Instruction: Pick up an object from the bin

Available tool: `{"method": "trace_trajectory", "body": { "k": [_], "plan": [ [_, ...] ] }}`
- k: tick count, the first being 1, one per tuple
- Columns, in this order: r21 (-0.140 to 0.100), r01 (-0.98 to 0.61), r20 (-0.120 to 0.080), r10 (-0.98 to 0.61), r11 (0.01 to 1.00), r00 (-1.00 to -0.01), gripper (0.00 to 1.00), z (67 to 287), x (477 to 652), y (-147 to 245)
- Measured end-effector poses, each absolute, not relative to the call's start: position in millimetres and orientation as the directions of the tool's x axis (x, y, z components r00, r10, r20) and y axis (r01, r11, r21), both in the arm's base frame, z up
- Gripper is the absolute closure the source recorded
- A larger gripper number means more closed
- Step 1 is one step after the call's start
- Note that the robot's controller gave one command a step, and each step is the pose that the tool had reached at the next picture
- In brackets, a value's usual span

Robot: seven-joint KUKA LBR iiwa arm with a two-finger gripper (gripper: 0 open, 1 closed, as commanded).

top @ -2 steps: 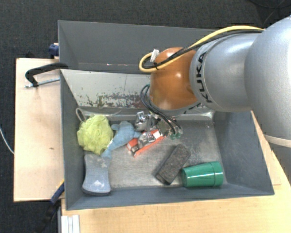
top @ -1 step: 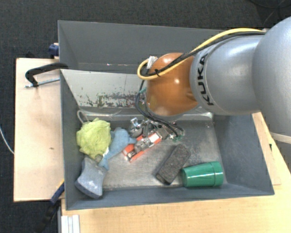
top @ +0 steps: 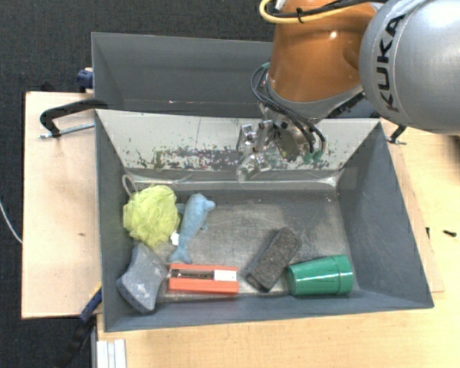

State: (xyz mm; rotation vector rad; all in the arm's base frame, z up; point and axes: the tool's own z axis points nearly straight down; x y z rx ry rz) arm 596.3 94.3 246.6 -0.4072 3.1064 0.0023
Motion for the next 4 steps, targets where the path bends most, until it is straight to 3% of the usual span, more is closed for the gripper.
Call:
{"method": "trace_trajectory", "body": {
  "k": [1,2,3,4],
  "plan": [
    [0.001,-0.258,-0.006,-0.258,0.966,-0.966,0.0,245.3,595.6,94.2],
    [0.001,-0.257,-0.006,-0.257,0.966,-0.966,0.0,245.3,595.6,94.2],
    [0.002,-0.249,-0.001,-0.249,0.969,-0.969,1.0,142.4,546.5,182.4],
    [0.002,-0.248,-0.002,-0.248,0.969,-0.969,0.0,143.1,547.4,181.7]
  ]
}}
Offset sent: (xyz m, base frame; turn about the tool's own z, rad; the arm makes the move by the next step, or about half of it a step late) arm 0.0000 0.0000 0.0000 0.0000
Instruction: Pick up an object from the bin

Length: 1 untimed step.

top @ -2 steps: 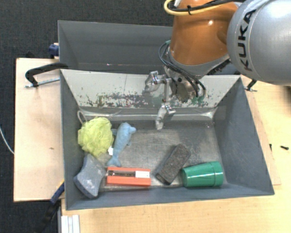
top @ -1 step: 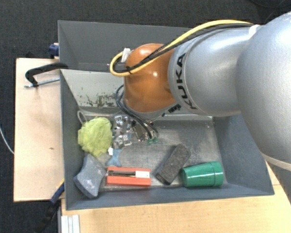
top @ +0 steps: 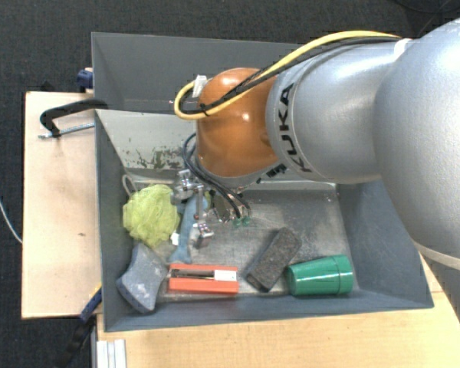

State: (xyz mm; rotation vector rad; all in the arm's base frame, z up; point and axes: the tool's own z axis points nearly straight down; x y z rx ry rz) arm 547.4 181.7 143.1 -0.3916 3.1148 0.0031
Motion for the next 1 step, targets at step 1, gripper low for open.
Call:
{"method": "trace_trajectory", "body": {
  "k": [1],
  "plan": [
    [0.002,-0.247,-0.002,-0.247,0.969,-0.969,0.0,143.1,547.4,181.6]
  ]
}}
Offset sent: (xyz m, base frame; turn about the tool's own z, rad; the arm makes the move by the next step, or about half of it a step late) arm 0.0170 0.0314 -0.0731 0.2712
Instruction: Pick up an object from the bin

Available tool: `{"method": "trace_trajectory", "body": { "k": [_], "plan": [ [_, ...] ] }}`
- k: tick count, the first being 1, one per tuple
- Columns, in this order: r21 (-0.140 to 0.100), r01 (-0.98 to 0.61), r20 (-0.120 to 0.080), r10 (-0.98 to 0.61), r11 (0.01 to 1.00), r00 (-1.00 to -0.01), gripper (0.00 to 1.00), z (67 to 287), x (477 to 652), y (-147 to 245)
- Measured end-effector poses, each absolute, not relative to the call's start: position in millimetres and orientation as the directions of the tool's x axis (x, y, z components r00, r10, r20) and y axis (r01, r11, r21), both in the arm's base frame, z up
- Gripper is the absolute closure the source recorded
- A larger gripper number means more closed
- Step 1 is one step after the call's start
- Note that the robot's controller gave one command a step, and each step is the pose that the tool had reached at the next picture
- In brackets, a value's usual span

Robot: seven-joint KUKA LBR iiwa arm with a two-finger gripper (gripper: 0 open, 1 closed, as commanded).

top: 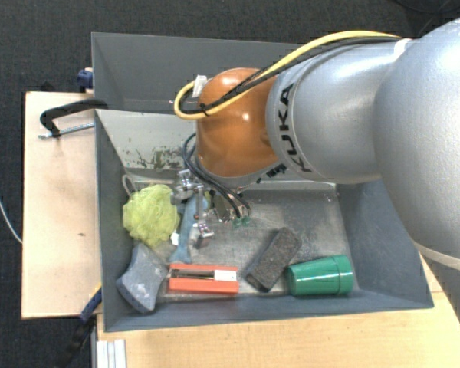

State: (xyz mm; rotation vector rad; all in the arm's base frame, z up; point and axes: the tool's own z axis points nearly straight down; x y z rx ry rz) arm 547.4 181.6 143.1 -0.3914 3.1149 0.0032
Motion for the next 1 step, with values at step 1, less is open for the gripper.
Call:
{"method": "trace_trajectory", "body": {
  "k": [1],
  "plan": [
    [-0.001,0.022,-0.01,0.022,1.0,-1.0,1.0,74.4,568.4,211.5]
  ]
}}
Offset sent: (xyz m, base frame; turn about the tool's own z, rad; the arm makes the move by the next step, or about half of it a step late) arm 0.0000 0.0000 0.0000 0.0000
